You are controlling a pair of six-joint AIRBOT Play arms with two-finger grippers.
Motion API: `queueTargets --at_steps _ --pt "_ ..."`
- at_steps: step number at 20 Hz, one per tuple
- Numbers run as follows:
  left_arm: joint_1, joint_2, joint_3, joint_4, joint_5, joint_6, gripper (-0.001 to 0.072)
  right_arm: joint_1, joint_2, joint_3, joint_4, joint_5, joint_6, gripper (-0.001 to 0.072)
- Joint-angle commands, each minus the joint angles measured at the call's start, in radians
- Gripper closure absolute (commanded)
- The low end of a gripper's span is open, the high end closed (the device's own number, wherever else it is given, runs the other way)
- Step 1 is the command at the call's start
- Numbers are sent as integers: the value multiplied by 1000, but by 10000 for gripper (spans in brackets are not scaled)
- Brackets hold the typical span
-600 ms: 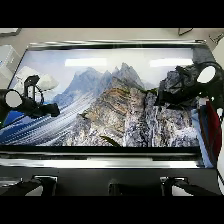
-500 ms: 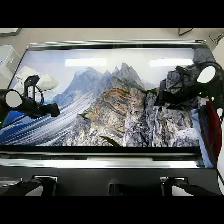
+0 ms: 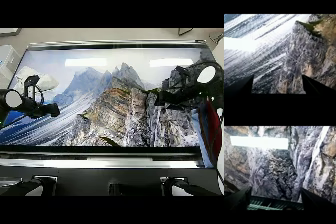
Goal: Fold the clothes and pants, and hang the long-sleeved shirts on hangers.
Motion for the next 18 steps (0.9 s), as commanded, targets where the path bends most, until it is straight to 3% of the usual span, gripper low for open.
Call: queueTargets --at_steps 1,6,8,9,11,14,16,18 --pt "-1 1 0 0 0 0 -1 1 -1 0 0 0 0 35" --pt "-3 0 -1 -7 251 0 -1 1 -1 -1 -3 -135 0 34" --pt "-4 -3 -3 -7 473 -2 -1 1 -1 -1 -3 -147 0 35" --pt "8 -14 1 -7 611 -18 0 1 -1 -1 -5 -172 0 36" --pt "95 -103 82 -9 746 -164 0 1 -1 -1 -24 -248 0 36" --pt "307 -373 387 -98 585 -205 -2 1 -1 -1 -37 -289 -4 36" --pt "457 -566 608 -286 406 -262 -3 1 -1 -1 -37 -285 -4 36" --pt "553 -697 697 -445 323 -286 -3 1 -1 -1 -37 -285 -4 36"
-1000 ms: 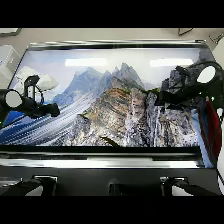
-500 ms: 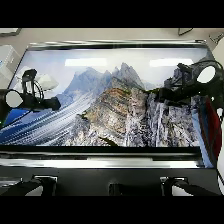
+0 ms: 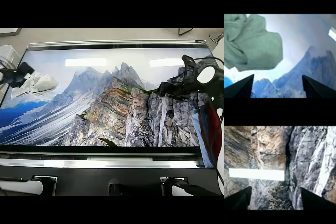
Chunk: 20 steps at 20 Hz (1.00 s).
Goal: Fold the clothes and pants, and hang the long-sleeved shirts on hangers.
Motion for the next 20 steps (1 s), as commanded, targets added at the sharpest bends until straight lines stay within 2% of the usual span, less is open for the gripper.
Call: queueTargets --at_steps 1,6,8,11,13,15,17,20 --pt "183 -240 187 -302 -143 -82 -3 1 0 0 -5 -26 -1 37" --pt "204 -389 187 -365 -98 -80 -3 1 0 0 -5 -32 0 37" --pt "195 -435 187 -447 -50 -69 -3 1 0 0 -5 -32 0 37" --pt "171 -480 187 -632 58 69 -2 1 0 0 -5 -19 23 37" --pt "152 -490 187 -661 105 90 25 1 0 0 -3 4 46 37" --pt "143 -483 187 -671 74 130 655 1 0 0 -3 26 48 37" --pt "132 -439 187 -695 48 233 678 1 1 2 -14 17 36 36" --pt "83 -236 188 -695 45 511 679 1 12 55 -44 5 -18 36"
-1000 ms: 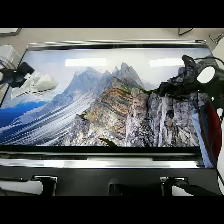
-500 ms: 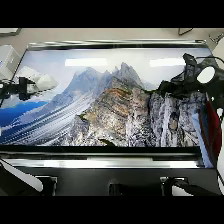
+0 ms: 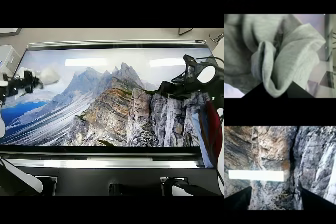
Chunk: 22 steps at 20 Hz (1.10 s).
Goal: Fold the clothes and pants, and hang the long-sleeved shirts on hangers.
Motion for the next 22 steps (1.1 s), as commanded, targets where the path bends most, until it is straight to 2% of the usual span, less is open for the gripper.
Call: queueTargets --at_steps 1,3,5,8,11,12,15,18,20,21,22 --pt "-63 233 1 -27 -46 352 679 1 21 60 -44 -25 -40 37" --pt "-141 433 1 30 -121 466 679 1 55 115 -72 -71 -39 37" --pt "-269 630 -8 190 -175 459 679 1 98 159 -74 -106 -39 37" --pt "-506 843 -108 382 -209 306 679 1 175 181 -74 -106 -39 37" --pt "-769 945 -291 436 -204 160 679 1 240 181 -87 -61 -40 37" --pt "-849 944 -352 438 -203 133 679 1 256 181 -99 -39 -40 37" --pt "-1068 864 -562 437 -127 129 679 1 272 181 -122 35 -40 37" --pt "-1238 653 -653 385 -57 129 678 1 272 181 -126 95 -39 37" --pt "-1326 478 -631 274 -52 129 674 1 269 181 -128 108 -39 37" --pt "-1349 412 -607 201 -80 129 547 1 264 179 -127 117 -39 37" --pt "-1352 357 -568 123 -146 129 124 1 256 177 -127 134 -39 37"
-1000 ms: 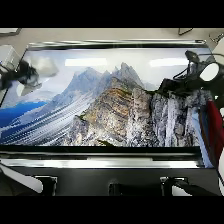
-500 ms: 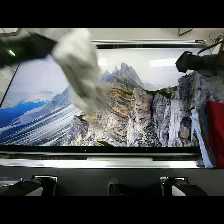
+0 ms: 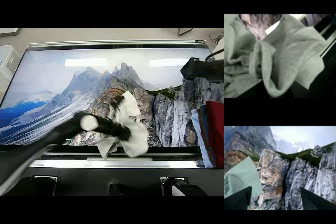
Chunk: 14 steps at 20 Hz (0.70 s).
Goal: Fold the clothes and pants, and hang the long-sleeved shirts on hangers.
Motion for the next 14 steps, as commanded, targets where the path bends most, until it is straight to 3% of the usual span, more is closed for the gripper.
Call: queueTargets --at_steps 1,5,10,12,14 --pt "-74 -204 71 -196 -140 0 -3 1 -21 -6 -5 76 7 37" --pt "145 -159 276 -53 -448 21 -3 1 -123 -29 -3 285 20 35" --pt "467 -21 285 106 -659 -5 -3 1 -179 -287 39 404 12 25" --pt "509 16 158 106 -671 -5 -3 1 -164 -437 110 385 -6 24" --pt "492 47 -18 89 -603 -4 -3 1 -144 -565 148 314 -12 17"
